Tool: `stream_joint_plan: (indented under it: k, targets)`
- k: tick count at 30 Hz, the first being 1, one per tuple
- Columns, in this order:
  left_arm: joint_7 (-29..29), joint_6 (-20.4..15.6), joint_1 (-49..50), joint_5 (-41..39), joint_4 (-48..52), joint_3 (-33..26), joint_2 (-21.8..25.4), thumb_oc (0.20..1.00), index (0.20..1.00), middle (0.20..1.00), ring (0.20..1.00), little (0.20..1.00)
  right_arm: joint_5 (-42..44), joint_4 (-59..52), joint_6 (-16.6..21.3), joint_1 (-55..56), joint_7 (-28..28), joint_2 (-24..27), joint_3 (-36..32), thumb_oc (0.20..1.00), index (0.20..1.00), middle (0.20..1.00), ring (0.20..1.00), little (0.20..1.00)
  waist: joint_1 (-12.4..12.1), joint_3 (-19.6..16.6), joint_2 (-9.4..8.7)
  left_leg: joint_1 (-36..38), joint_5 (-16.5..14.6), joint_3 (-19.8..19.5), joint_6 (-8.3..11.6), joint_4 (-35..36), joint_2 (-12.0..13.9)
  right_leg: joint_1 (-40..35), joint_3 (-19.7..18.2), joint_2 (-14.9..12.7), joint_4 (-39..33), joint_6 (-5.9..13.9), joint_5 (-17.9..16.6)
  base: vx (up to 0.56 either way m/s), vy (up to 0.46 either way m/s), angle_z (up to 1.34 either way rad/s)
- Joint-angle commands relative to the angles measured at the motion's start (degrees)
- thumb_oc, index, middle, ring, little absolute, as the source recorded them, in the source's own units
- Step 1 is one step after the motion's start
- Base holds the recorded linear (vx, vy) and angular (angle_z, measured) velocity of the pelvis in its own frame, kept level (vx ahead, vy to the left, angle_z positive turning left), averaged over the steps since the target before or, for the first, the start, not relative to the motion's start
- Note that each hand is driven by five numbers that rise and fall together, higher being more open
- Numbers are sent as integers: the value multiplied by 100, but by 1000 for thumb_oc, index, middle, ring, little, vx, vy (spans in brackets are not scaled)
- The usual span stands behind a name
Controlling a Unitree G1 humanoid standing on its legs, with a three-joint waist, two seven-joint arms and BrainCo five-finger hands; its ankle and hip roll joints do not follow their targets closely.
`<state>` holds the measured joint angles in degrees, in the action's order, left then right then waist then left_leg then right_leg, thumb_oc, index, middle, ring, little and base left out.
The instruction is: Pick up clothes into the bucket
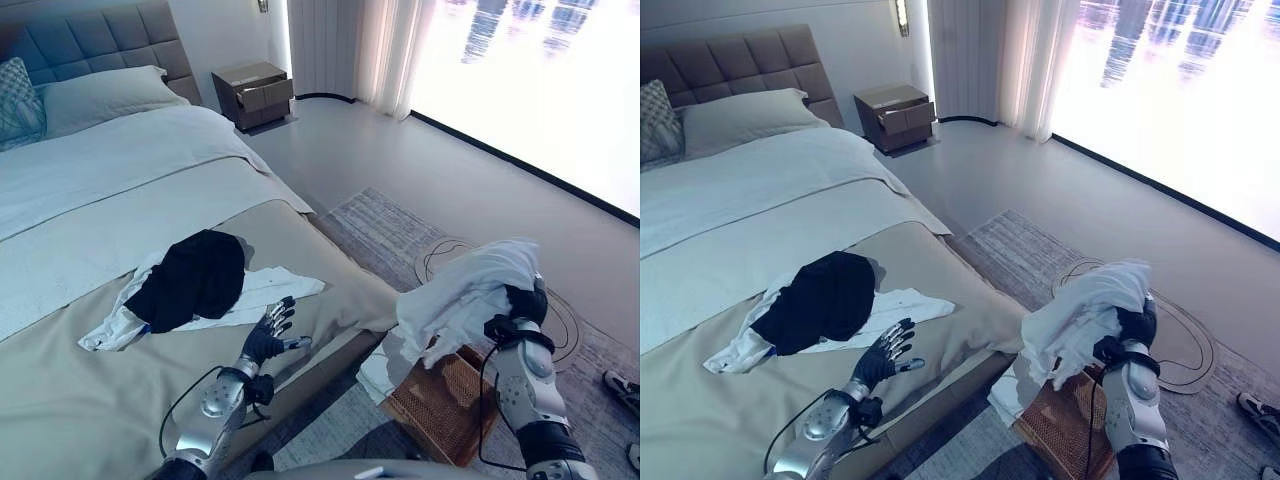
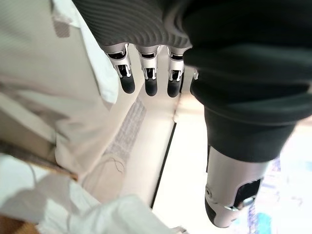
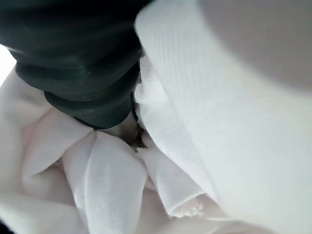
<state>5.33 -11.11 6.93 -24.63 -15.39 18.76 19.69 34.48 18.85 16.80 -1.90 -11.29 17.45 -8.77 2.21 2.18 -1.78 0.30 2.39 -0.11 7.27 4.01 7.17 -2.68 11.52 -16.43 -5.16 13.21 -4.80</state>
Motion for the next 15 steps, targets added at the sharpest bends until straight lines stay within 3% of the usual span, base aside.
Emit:
stream_joint_plan:
  k: [1,7,9,15]
  targets:
    - [192,-316,-180,-332,435,-379,164,1000,1000,1000,1000,1000,-160,-168,590,-506,-102,337,-429,200,200,200,200,200,-67,102,-142,-273,-439,34,-270,-654,-87,211,187,8,383,-101,-12,0,0,0]
    - [28,-517,98,-636,823,-1060,108,1000,1000,1000,1000,1000,-566,-96,584,-481,-380,475,-726,200,200,200,200,200,-98,454,-125,-435,-607,88,-317,-1014,-147,457,87,-129,833,-83,116,-30,4,-2]
    - [-9,-669,39,-761,1053,-1197,99,1000,1000,1000,1000,1000,-598,-153,623,-599,-430,541,-806,200,200,200,200,200,-76,758,-83,-625,-676,107,-312,-1305,-168,645,39,-214,1044,-77,143,-130,13,-14]
    - [-127,-796,-119,-836,1126,-1274,26,1000,1000,1000,1000,1000,-592,-468,728,-770,-524,632,-899,200,200,200,200,200,-9,964,-22,-759,-716,236,-313,-1458,-156,881,-95,-235,1081,-67,66,-57,18,-14]
